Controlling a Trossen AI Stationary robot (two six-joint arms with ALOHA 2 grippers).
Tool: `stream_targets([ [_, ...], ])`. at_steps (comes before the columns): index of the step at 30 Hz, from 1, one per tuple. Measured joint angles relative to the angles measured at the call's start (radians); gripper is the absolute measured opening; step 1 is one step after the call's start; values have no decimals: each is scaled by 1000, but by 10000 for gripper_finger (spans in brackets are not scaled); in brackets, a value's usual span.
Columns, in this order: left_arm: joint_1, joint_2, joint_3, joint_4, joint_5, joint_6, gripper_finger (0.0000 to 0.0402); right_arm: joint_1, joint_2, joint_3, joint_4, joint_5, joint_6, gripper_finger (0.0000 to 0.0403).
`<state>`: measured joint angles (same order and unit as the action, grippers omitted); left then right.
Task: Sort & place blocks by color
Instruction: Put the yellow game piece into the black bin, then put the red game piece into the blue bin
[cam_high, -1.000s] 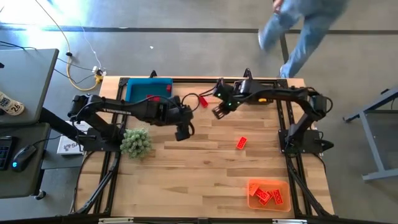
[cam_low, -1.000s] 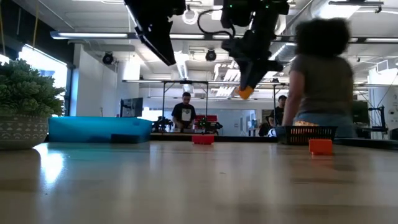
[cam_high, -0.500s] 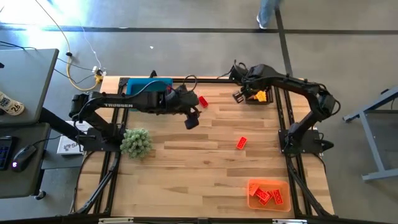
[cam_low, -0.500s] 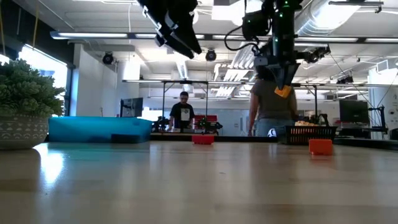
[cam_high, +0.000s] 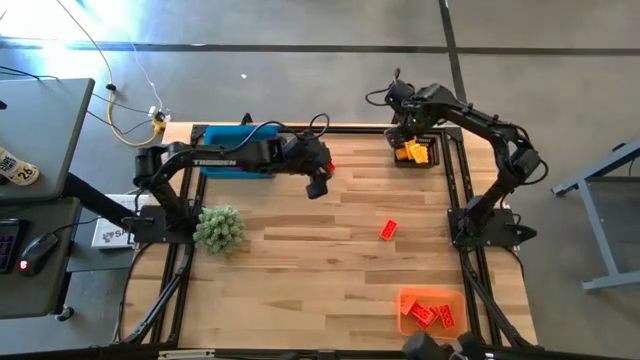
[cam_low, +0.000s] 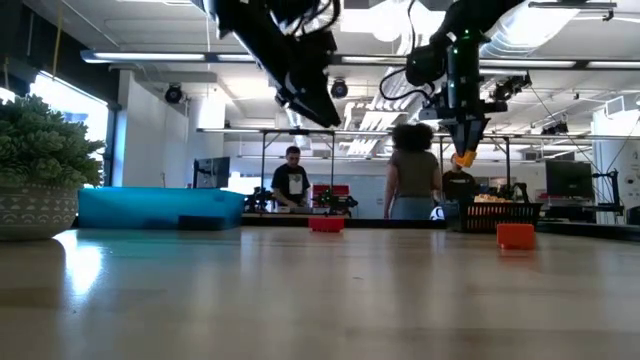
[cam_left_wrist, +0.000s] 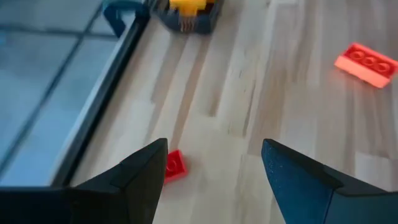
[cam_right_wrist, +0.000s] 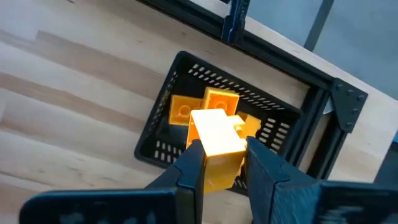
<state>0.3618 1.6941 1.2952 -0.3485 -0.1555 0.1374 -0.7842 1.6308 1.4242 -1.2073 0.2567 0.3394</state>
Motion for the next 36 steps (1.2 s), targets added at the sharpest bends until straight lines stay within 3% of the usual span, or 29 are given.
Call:
stream_targets([
  [4, 33, 50, 1, 27, 12, -114, 250, -24, 32, 0, 13, -27, -23, 58],
  [7, 62, 83, -1, 23, 79, -136, 250, -28, 58, 0, 21, -30, -34, 58],
  [11, 104, 98, 0, 24, 174, -75, 250, -28, 103, 0, 26, -73, -34, 58],
  [18, 187, 101, 0, 25, 233, 119, 250, -28, 180, 0, 30, -110, -4, 61],
  [25, 261, 101, 0, 24, 283, 364, 250, -23, 203, 0, 40, -107, 32, 102],
  [31, 310, 101, 0, 24, 284, 380, 250, -20, 200, 0, 43, -74, 71, 144],
  [36, 344, 101, 0, 23, 265, 339, 250, -20, 200, 3, 38, -107, 72, 181],
])
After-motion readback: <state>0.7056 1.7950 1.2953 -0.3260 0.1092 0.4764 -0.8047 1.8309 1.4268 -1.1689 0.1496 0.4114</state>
